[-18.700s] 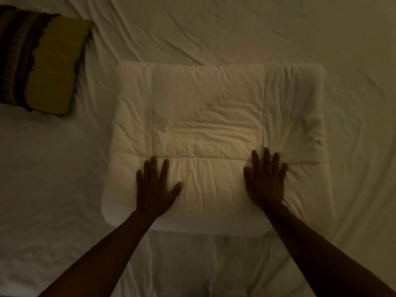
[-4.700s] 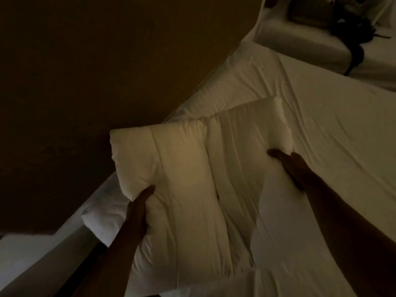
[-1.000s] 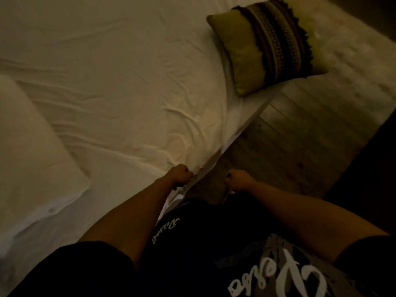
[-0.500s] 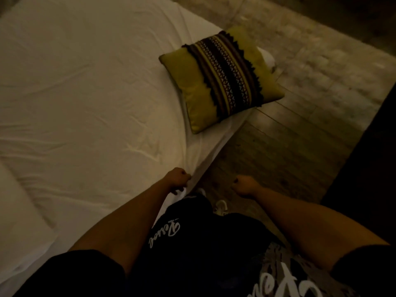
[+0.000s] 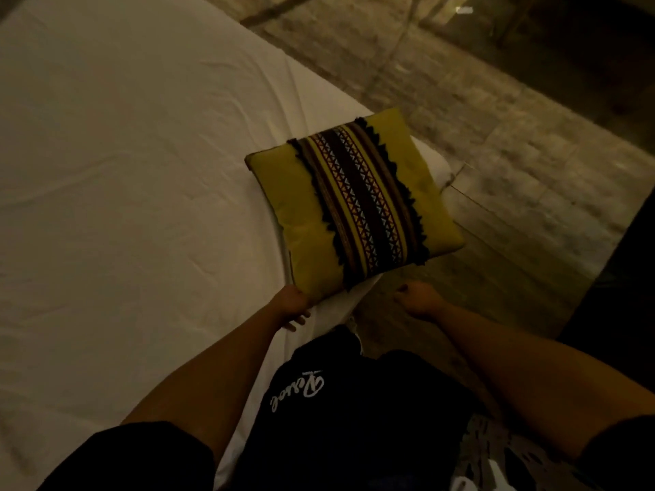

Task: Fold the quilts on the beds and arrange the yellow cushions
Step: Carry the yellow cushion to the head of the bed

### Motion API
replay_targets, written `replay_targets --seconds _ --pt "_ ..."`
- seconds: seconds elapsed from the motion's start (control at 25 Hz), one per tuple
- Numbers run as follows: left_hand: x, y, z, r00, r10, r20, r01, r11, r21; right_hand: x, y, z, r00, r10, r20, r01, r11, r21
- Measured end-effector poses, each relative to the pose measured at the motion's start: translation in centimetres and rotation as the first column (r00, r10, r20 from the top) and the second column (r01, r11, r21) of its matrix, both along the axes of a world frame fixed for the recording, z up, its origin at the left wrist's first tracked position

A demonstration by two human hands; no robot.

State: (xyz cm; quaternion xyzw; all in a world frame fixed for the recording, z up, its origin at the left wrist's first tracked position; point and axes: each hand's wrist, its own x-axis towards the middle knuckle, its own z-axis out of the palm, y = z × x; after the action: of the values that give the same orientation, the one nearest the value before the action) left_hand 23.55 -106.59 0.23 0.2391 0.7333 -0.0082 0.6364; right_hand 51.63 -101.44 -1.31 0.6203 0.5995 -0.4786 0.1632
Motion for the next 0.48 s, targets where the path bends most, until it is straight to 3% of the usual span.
replay_targets --seconds 0.16,0.32,0.48 --pt "-1.4 4.7 -0.5 0.995 0.086 -0.053 -0.086 0.996 0.0 0.6 7.9 0.9 0.998 -0.049 0.026 0.047 0.996 0.082" --pt "-1.6 8.3 -1.8 0.971 0.081 -0.224 -0.069 0.996 0.062 1.9 16.6 0.1 0.977 -0.21 0.039 0.197 0.958 0.21" --pt "-2.8 12.7 -5.4 0.892 0.37 -0.258 -0.36 0.929 0.086 2.5 25.3 -3.0 0.98 -0.186 0.069 0.154 0.933 0.327"
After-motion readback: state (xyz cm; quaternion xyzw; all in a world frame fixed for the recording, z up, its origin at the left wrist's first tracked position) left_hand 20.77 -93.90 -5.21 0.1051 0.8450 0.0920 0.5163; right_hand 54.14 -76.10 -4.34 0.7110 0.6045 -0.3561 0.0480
